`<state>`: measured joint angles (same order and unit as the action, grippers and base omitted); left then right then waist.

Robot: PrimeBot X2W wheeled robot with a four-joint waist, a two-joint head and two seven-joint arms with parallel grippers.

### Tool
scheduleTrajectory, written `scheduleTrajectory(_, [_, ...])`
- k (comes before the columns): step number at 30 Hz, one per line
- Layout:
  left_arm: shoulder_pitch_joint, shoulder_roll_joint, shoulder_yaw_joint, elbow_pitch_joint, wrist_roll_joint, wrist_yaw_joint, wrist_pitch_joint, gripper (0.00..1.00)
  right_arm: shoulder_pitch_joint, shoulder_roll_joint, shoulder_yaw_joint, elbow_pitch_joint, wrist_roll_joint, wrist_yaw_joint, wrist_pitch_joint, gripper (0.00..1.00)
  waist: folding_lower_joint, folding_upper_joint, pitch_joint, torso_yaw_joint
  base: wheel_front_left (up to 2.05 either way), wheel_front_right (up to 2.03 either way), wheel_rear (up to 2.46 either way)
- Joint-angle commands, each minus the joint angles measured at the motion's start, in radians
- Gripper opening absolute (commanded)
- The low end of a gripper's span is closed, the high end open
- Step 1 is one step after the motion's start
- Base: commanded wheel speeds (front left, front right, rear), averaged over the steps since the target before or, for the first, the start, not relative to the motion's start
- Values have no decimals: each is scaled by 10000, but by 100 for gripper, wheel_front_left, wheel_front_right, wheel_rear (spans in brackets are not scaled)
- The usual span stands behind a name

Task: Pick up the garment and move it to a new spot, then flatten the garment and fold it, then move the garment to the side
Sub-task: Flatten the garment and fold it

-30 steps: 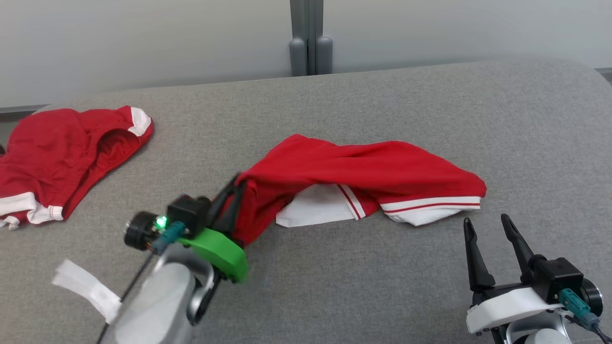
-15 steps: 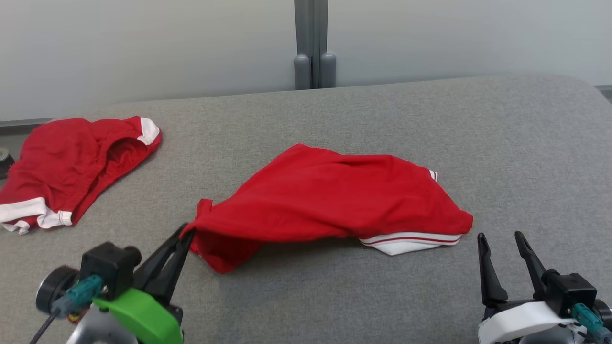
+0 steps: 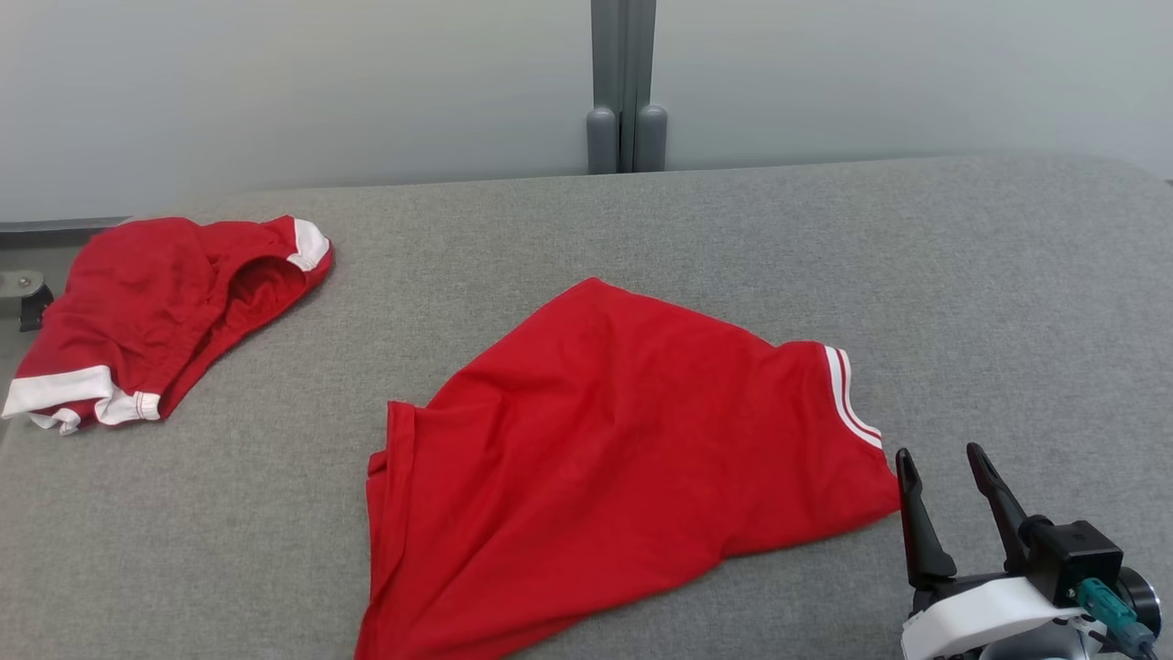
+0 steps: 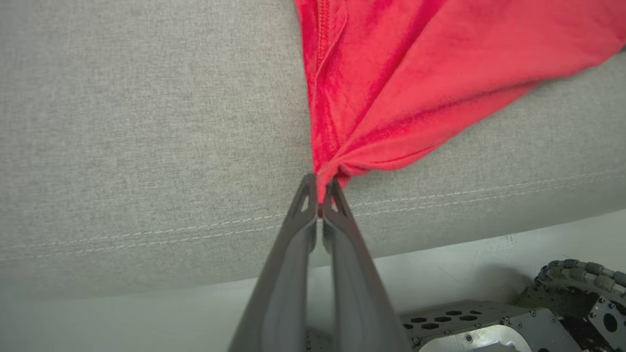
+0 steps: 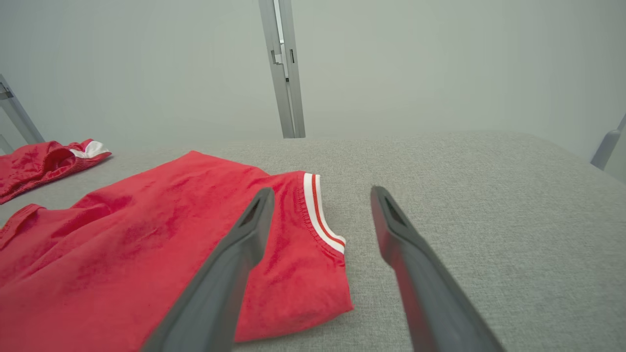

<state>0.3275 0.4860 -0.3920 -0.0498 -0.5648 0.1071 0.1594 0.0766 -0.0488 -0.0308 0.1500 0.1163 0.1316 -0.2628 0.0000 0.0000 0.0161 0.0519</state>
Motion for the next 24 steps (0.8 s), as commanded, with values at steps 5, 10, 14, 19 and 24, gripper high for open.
scheduleTrajectory(5, [-336, -124, 348, 789, -155, 593, 148, 100, 19, -28, 0, 13, -110, -16, -30, 100, 0, 0, -35, -102, 0, 0, 0])
scheduleTrajectory(10, [-1020, 153, 1038, 377, -31, 1182, 78, 100, 51, -27, -10, 2, -96, -16, -30, 100, 0, 0, 92, -211, 0, 0, 0])
scheduleTrajectory(14, [-2105, -27, 725, -237, 213, 883, 65, 100, -200, -24, 44, 15, -113, -16, -30, 100, 0, 0, 312, -324, 0, 0, 0])
scheduleTrajectory(19, [-4058, -1061, -612, 34, 440, -162, 224, 100, -469, -27, 205, 33, -136, -16, -30, 100, 0, 0, 646, -557, 0, 0, 0])
scheduleTrajectory(24, [-5873, -2312, -1761, 1625, 672, -1050, 230, 100, -822, -28, 522, 75, -169, -17, -30, 100, 0, 0, 975, -1002, 0, 0, 0])
